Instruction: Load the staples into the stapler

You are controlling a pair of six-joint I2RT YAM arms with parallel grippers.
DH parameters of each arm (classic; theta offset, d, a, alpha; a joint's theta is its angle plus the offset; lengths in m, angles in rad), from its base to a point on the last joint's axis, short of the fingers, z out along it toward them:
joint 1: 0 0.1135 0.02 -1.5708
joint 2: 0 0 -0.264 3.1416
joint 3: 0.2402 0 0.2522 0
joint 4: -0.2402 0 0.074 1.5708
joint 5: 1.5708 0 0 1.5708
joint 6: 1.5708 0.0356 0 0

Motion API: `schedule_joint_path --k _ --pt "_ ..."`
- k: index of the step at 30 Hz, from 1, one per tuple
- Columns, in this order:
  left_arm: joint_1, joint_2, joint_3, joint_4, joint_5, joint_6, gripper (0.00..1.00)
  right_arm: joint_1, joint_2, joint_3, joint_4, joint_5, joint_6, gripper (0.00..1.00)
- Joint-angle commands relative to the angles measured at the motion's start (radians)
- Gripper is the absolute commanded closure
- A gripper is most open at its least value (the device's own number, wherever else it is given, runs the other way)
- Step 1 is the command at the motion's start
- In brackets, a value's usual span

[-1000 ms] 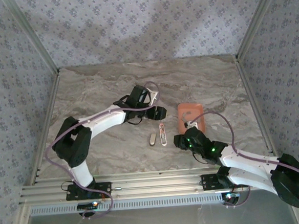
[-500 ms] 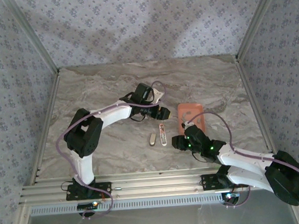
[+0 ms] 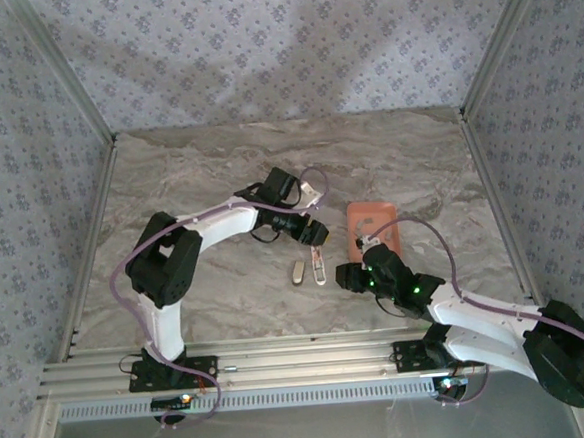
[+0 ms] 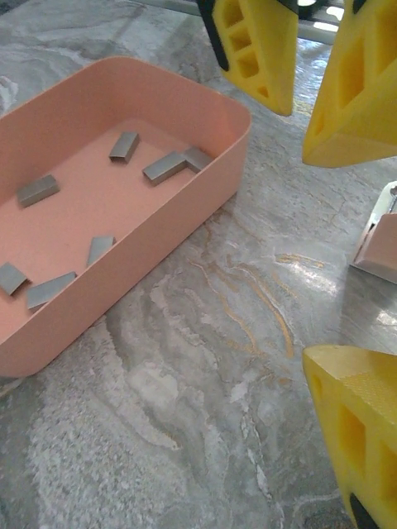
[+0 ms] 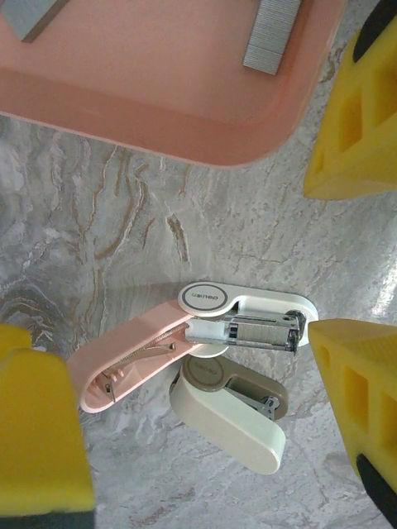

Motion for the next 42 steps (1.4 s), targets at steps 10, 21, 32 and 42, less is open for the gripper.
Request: schedule_joint_path --k 10,21,32,42 --pt "-0.049 0.015 0.017 -0.087 0.043 0.189 0.41 -0.006 -0.009 0.001 -0.019 0.002 -0.024 0.57" --pt "-0.065 -0.062 -0.042 -0.073 0.043 0.184 0.43 -0.006 -0.008 -0.005 -0.017 0.007 -0.02 0.57" --pt "-0.114 -0.113 -0.099 -0.067 0.061 0.173 0.43 -0.01 -0.01 -0.005 -0.043 0.038 -0.002 0.57" --pt "-0.138 -0.173 -0.164 -0.027 0.045 0.104 0.44 -0.018 -0.01 0.003 -0.036 0.012 0.002 0.57"
